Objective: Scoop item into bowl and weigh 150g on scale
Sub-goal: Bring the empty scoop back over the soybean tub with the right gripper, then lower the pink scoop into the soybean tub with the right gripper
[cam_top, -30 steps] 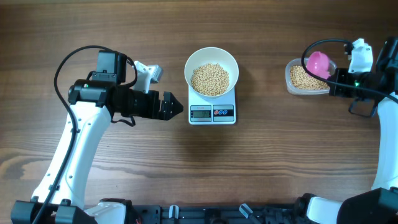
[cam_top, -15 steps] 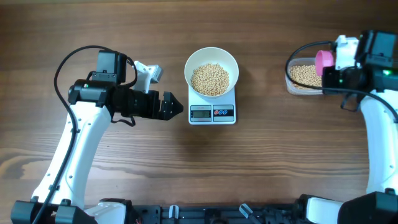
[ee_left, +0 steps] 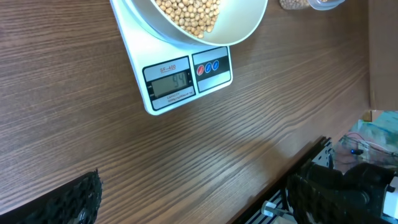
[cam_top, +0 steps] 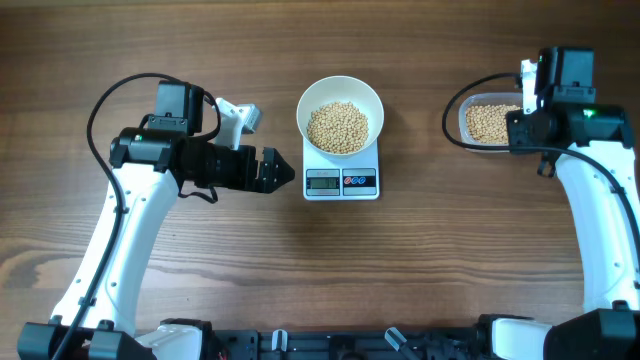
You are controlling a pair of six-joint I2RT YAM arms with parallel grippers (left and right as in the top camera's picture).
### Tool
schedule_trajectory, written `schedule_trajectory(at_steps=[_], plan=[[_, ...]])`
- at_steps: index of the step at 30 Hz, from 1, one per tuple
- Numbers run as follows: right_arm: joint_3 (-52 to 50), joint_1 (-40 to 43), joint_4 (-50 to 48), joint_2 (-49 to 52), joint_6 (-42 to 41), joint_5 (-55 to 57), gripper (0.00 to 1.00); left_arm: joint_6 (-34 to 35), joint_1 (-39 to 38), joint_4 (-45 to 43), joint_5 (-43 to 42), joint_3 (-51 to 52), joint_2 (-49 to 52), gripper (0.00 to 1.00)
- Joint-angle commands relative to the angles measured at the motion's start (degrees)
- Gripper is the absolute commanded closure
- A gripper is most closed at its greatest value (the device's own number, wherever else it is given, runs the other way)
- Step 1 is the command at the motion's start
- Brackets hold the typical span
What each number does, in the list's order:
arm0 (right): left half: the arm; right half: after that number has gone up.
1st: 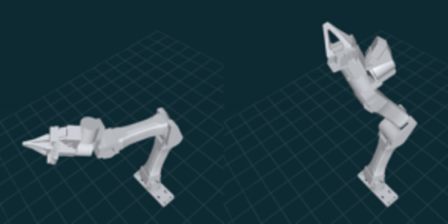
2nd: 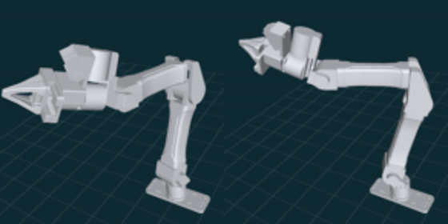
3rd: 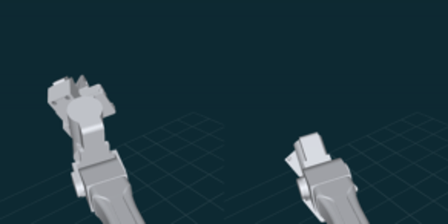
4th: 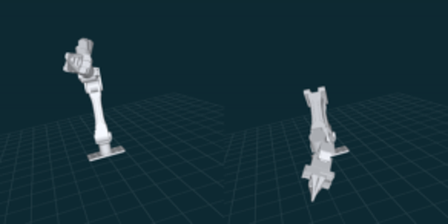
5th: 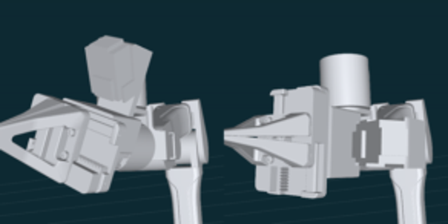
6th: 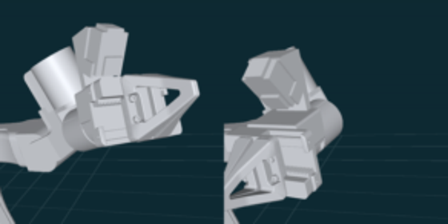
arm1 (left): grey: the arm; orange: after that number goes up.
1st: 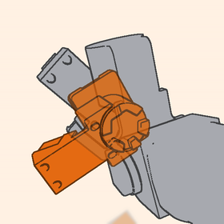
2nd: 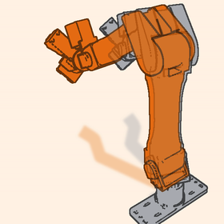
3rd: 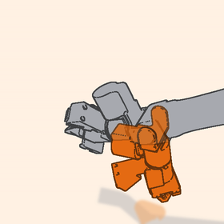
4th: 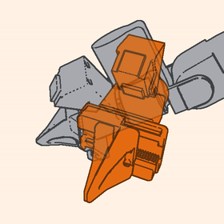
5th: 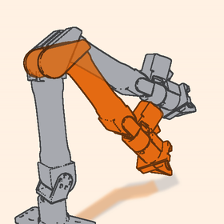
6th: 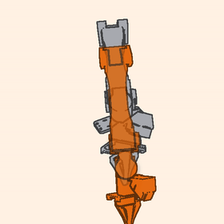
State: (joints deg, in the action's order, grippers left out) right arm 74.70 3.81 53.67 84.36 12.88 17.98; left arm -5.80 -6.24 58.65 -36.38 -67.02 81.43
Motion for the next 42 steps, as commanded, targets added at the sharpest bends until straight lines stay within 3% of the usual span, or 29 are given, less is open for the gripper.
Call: schedule_trajectory(at_steps=[1, 42], plan=[[-3.6, -0.2, -1.0, 0.9, -1.4, 4.1, 0.96, -1.3, 0.2, -0.1, -1.1, 0.6, 0.0, 0.0], [-8.0, -0.2, -5.7, 1.0, -2.4, -1.8, 0.96, -1.3, 0.2, -0.1, -1.1, 0.6, 0.0, 0.0]])
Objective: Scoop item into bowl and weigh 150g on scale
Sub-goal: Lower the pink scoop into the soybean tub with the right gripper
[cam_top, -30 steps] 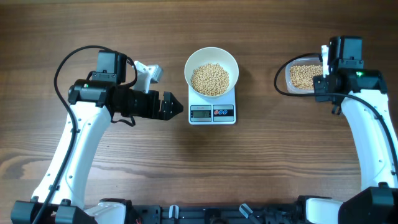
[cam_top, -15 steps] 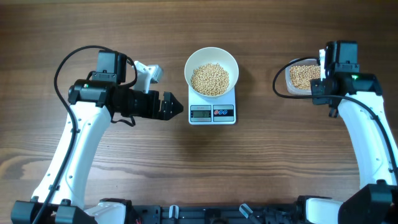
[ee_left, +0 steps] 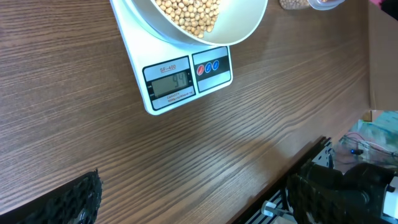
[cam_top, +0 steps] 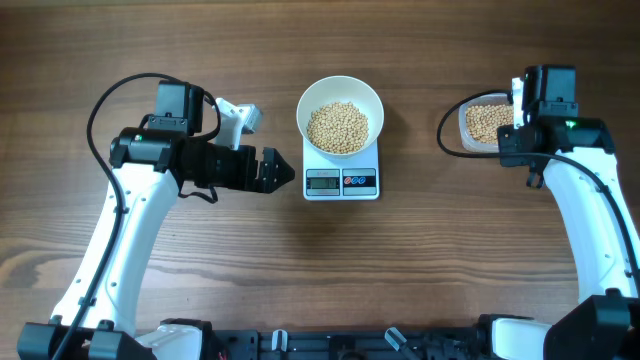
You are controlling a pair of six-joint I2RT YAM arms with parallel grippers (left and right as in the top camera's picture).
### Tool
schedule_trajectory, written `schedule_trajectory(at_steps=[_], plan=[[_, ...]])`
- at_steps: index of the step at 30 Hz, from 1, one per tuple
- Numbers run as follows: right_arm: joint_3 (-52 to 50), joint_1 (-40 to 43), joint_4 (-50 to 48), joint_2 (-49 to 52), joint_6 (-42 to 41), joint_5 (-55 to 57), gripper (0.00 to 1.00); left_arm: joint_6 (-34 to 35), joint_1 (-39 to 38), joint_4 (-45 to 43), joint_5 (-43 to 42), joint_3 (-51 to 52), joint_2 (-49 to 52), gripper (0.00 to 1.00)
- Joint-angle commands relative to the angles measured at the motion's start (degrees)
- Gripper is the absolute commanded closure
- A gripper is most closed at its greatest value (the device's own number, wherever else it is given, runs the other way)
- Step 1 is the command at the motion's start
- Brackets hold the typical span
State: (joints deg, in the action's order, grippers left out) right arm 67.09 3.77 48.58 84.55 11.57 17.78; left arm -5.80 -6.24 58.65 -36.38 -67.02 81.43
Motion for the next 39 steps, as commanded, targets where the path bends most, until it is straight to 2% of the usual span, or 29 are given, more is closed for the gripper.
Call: schedule_trajectory(at_steps=[1, 5, 15, 39], plan=[[-0.4, -0.1, -0.8, 1.0, -1.0, -1.6, 0.96, -1.3, 0.2, -0.1, -1.1, 0.6, 0.0, 0.0], [-0.4, -0.1, -1.2, 2.0, 1.6, -0.3, 0.96, -1.3, 0.2, -0.1, -1.1, 0.6, 0.0, 0.0], [-0.4, -0.1, -2.4, 6.8, 1.8, -0.2, 0.96, -1.3, 0.3, -0.1, -1.0, 0.6, 0.0, 0.0], [-0.4, 0.0, -0.1, 7.0, -0.2, -17.6, 0.96, -1.3, 0.2, -0.1, -1.1, 0.6, 0.0, 0.0]])
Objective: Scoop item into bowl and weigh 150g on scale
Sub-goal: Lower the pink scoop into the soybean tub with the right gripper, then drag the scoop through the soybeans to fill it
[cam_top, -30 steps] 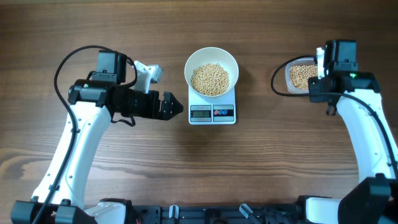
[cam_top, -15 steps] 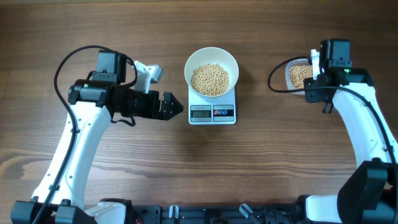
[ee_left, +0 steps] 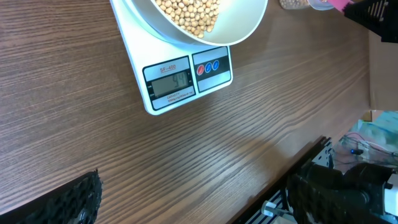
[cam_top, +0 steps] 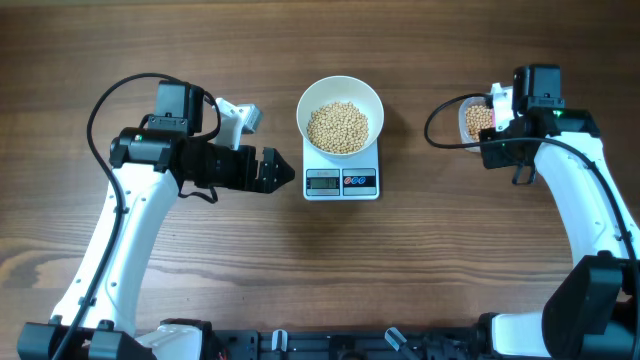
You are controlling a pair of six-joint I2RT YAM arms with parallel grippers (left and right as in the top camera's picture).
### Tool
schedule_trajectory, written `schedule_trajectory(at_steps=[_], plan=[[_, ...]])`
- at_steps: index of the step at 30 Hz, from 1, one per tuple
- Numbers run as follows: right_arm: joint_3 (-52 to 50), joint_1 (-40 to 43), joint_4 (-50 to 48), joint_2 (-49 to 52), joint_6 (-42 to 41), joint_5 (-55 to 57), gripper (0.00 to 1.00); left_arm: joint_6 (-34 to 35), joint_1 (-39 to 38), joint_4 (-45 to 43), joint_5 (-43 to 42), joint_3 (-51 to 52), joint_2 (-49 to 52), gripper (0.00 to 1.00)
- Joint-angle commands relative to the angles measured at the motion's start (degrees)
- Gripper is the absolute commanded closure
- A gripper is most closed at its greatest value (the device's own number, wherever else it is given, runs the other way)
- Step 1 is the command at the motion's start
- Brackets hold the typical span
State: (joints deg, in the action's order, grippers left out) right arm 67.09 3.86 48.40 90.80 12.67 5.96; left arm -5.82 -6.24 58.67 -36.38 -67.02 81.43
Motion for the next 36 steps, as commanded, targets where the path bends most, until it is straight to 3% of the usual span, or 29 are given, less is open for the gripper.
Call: schedule_trajectory(at_steps=[1, 10, 21, 36], plan=[[-0.4, 0.0, 0.0, 0.7, -1.3, -7.2, 0.96, -1.3, 0.2, -0.1, -1.1, 0.6, 0.0, 0.0], [-0.4, 1.4, 0.3, 0.7, -5.3, -18.7, 0.96, -1.3, 0.2, -0.1, -1.0, 0.6, 0.0, 0.0], [-0.4, 11.3, 0.5, 0.8, -6.9, -35.7, 0.96, -1.3, 0.2, -0.1, -1.1, 0.6, 0.0, 0.0], [-0.4, 18.6, 2.6, 3.5, -7.3, -40.7, 0.96, -1.3, 0.2, -0.1, -1.1, 0.6, 0.0, 0.0]])
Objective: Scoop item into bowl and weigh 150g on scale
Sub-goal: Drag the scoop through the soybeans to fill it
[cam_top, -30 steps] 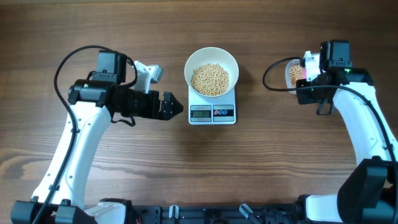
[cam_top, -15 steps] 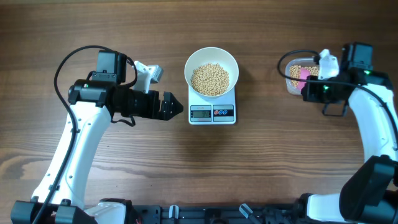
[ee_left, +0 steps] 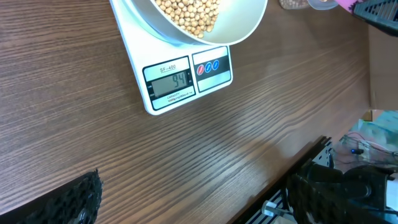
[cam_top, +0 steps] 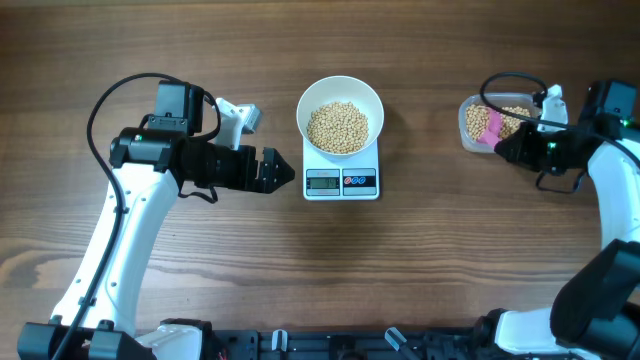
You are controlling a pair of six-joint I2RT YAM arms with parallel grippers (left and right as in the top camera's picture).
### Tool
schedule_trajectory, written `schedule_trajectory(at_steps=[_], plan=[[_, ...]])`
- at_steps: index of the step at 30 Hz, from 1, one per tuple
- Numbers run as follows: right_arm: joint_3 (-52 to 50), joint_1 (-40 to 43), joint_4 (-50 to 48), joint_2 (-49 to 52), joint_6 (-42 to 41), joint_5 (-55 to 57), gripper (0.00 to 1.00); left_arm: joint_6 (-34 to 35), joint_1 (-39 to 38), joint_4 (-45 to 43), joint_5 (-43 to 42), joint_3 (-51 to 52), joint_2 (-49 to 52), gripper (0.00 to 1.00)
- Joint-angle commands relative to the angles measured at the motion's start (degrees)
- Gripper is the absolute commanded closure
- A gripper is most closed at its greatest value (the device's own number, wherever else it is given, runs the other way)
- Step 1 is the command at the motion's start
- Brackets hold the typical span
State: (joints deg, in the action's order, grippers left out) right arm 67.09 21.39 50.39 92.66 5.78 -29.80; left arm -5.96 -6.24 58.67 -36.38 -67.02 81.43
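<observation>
A white bowl (cam_top: 304, 108) of soybeans (cam_top: 338, 127) stands on the small white scale (cam_top: 341, 181). In the left wrist view the scale's display (ee_left: 171, 80) reads 94. At the right, a clear container (cam_top: 470, 116) holds more soybeans. My right gripper (cam_top: 503, 143) reaches in from the container's right side, shut on a pink scoop (cam_top: 490, 127) that lies in the container's beans. My left gripper (cam_top: 288, 172) rests just left of the scale. It is open, and its dark fingers (ee_left: 81, 199) stand wide apart over bare wood.
The wooden table (cam_top: 330, 270) carries only the scale, bowl and container. A black rail with cables (ee_left: 323, 186) runs along the table's front edge. The right arm's cable (cam_top: 505, 82) loops above the container.
My right arm has gone from over the container to its right side, wrist now pointing left. The pink scoop now lies in the container's beans. The left arm, bowl and 94 reading are unchanged.
My right gripper first hung over the container's right part. At the following two moments it stood further left, covering most of the container. Now it reaches in from the right with the scoop in the beans. The left gripper stayed open beside the scale, which read 94 throughout.
</observation>
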Motion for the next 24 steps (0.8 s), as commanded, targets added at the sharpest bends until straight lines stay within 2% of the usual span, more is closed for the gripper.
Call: schedule_trajectory(at_steps=[1, 15, 24], plan=[[-0.4, 1.6, 0.6, 1.8, -0.4, -6.1, 0.96, -1.2, 0.2, -0.1, -1.1, 0.6, 0.0, 0.0], [-0.5, 9.4, 1.6, 2.1, 0.2, -14.9, 0.96, -1.2, 0.2, -0.1, -1.1, 0.6, 0.0, 0.0], [-0.5, 13.7, 1.8, 7.8, 1.7, -25.7, 0.96, -1.2, 0.2, -0.1, -1.1, 0.6, 0.0, 0.0]])
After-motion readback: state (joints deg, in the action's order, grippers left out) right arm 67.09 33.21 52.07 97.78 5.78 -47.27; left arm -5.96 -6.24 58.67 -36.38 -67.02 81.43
